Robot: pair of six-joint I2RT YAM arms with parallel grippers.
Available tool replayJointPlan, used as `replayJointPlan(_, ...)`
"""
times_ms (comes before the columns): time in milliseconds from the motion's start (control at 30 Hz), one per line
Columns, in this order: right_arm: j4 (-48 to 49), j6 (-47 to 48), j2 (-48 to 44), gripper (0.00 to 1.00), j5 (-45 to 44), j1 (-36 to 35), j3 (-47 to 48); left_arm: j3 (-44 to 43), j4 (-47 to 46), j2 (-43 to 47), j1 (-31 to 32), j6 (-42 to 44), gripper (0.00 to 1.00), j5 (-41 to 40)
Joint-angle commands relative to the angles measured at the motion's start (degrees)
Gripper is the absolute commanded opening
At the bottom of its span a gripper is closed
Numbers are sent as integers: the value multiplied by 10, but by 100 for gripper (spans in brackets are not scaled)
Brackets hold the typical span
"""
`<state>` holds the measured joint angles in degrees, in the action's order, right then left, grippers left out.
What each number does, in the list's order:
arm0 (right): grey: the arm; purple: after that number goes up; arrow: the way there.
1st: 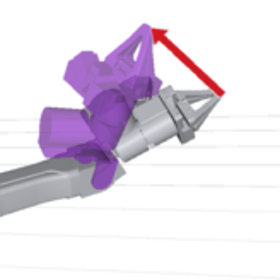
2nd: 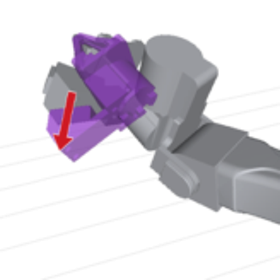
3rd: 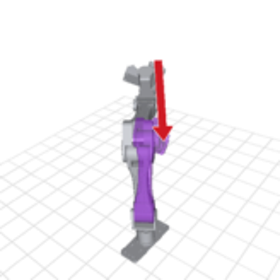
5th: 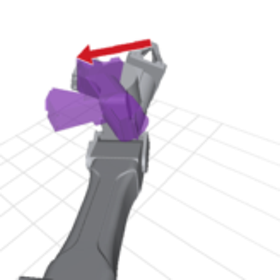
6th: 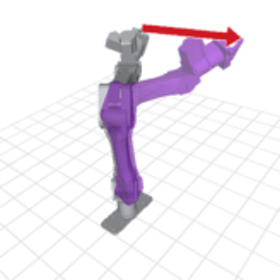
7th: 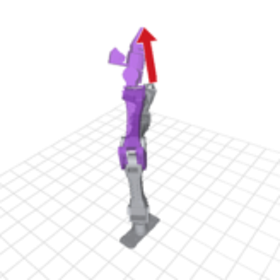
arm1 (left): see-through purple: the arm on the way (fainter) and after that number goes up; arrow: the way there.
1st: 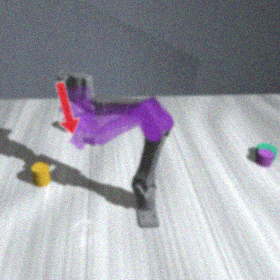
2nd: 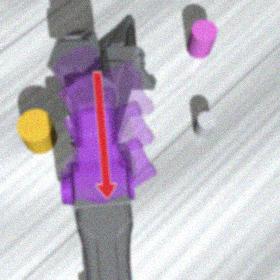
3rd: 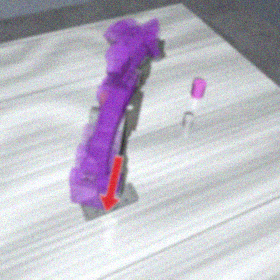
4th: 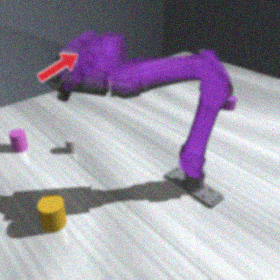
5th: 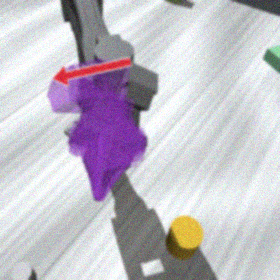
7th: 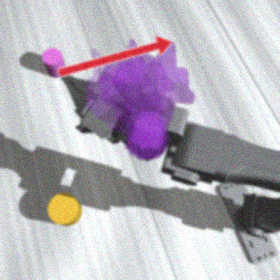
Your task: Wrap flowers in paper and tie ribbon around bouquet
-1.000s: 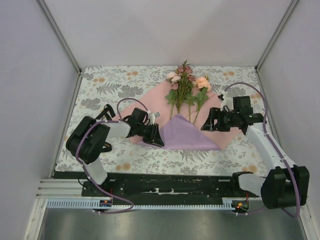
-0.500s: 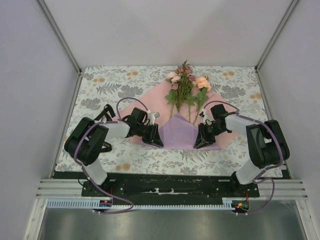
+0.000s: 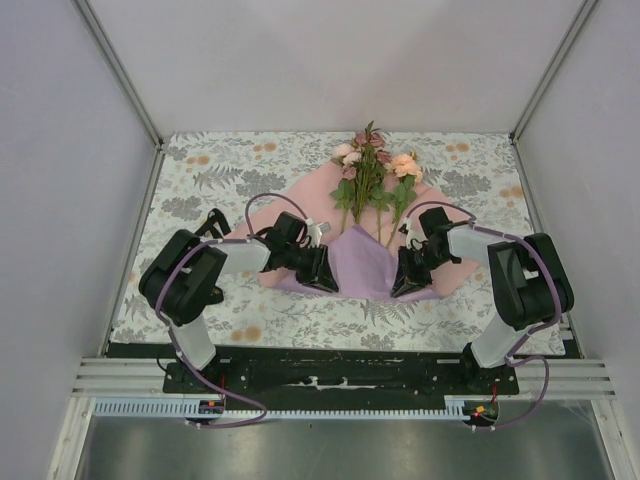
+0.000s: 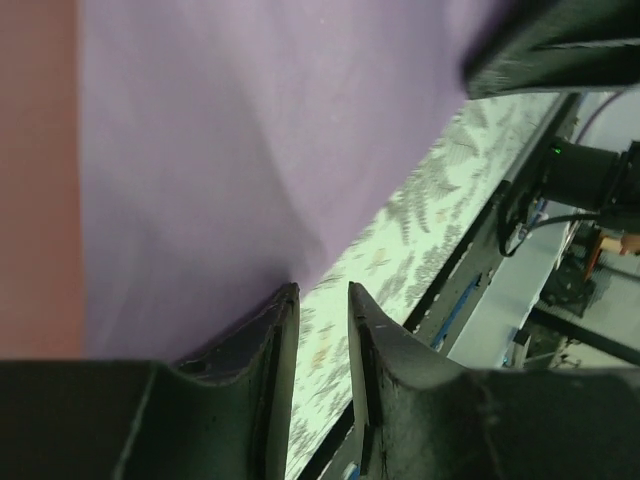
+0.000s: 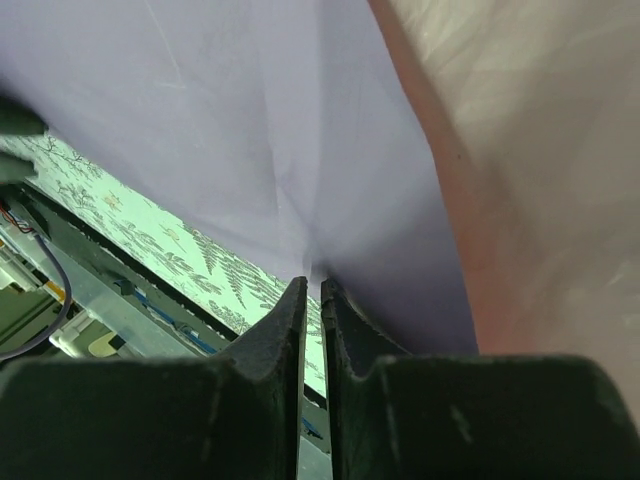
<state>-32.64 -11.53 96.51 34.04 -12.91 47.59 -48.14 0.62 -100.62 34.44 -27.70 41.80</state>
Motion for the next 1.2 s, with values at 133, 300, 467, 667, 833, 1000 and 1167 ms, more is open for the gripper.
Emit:
replayJointPlan(133, -8, 6, 3, 18, -42, 0, 20, 13, 132, -29, -46, 68, 34, -19)
replayJointPlan(300, -9, 8, 1, 18, -55, 0, 19, 37, 169, -21, -92, 95, 35, -40)
replayJointPlan(467, -14, 8, 3, 18, -57, 1, 25, 36, 204, -19, -144, 103, 36, -71)
replayJointPlan(667, -19, 8, 7, 18, -59, 1, 30, 39, 235, -9, -177, 97, 38, -115)
replayJointPlan(833, -20, 7, 8, 18, -61, 0, 33, 37, 267, -4, -193, 100, 40, -144)
replayJointPlan(1000, -21, 8, 10, 18, -62, 0, 35, 33, 289, 9, -207, 91, 42, -177)
replayJointPlan(1167, -27, 12, 8, 18, -63, 0, 37, 33, 310, 31, -222, 84, 41, -221)
